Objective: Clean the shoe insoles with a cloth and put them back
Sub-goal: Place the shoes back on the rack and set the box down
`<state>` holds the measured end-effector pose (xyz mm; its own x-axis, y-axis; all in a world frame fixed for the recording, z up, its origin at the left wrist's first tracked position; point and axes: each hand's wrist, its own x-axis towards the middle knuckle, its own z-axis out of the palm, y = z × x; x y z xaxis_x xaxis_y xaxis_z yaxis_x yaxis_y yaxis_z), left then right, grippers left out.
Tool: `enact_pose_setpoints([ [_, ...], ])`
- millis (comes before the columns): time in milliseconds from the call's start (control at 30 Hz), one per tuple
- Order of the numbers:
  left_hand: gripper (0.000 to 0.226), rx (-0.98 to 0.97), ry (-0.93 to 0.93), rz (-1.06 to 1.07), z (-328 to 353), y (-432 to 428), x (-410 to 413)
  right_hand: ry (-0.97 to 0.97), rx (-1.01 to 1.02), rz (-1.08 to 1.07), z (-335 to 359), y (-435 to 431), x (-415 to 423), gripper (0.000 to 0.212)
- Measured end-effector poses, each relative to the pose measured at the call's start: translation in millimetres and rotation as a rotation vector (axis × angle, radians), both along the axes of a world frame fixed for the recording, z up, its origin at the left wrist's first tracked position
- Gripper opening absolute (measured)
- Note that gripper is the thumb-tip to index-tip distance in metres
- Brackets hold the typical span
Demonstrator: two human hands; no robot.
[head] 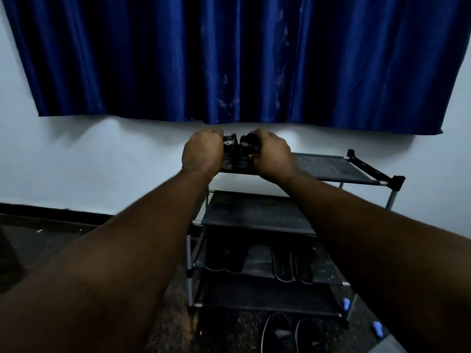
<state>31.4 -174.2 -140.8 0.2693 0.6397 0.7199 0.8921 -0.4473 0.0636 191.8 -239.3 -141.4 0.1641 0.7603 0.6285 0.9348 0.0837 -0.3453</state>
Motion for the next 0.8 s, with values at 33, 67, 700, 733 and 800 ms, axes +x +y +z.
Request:
enact_pose_setpoints([
  [33,0.054,-0.027,-0.021,-0.02,1,-4,-1,-0.001,-0.015,0.005,0,-4,-3,0.058],
  [67,0.065,-0.053,-0.036,-0.036,3,-10,-2,-0.008,-0.032,0.006,1,-8,-5,0.064],
  [700,0.03,-0.307,0.134,-0.375,-122,-185,51,-0.027,-0.307,-0.078,-110,-189,13,0.029],
  [733,0.028,-0.329,0.142,-0.39,-139,-193,53,-0.017,-0.338,-0.082,-125,-200,13,0.024],
  [800,0.019,-0.401,0.185,-0.403,-178,-212,58,0.004,-0.403,-0.091,-165,-222,17,0.021],
])
